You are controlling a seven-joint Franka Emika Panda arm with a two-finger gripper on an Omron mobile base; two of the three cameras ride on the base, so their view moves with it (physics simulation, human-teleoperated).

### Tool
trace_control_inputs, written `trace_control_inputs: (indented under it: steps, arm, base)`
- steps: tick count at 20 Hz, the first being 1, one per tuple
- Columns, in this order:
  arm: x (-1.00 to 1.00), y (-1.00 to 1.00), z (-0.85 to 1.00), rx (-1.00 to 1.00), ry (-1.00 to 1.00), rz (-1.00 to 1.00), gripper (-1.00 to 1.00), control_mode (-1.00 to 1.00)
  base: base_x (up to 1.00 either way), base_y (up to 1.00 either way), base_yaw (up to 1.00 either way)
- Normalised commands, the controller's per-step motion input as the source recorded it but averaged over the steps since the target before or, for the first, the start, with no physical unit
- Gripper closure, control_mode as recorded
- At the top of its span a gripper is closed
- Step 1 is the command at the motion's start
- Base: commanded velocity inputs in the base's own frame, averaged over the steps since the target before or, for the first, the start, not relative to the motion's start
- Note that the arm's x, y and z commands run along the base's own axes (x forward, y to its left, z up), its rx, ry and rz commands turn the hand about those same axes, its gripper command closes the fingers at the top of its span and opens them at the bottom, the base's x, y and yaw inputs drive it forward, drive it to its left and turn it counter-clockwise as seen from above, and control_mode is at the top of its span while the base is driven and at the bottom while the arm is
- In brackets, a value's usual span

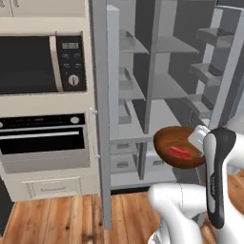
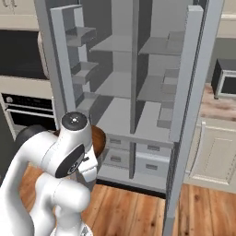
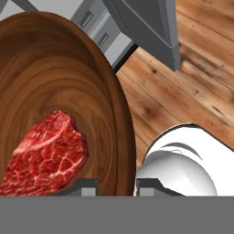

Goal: Place one of the steaks on the plate and the other in the bowl. Then place the bowl in the fridge.

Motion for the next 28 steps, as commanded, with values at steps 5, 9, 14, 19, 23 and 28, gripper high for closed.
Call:
trace_control_inputs:
  steps: [5,9,14,19,23,28]
  arm:
    - [0.00,0.00,0.00,0.00,0.00,0.00,1.00,1.00]
    - [0.00,0.00,0.00,0.00,0.00,0.00,1.00,1.00]
    - [0.00,0.00,0.00,0.00,0.00,0.00,1.00,1.00]
    - [0.00,0.00,0.00,0.00,0.00,0.00,1.00,1.00]
    - [0.00,0.00,0.00,0.00,0.00,0.00,1.00,1.00]
    - [0.00,0.00,0.00,0.00,0.00,0.00,1.00,1.00]
  base:
    - [0.61,-0.31,0.10]
    - [0.39,-0.33,0.01]
    - [0.36,-0.40,0.00]
    - [0.46,-0.26,0.01]
    - [0.73,0.00,0.03]
    - [0.62,-0.01,0.00]
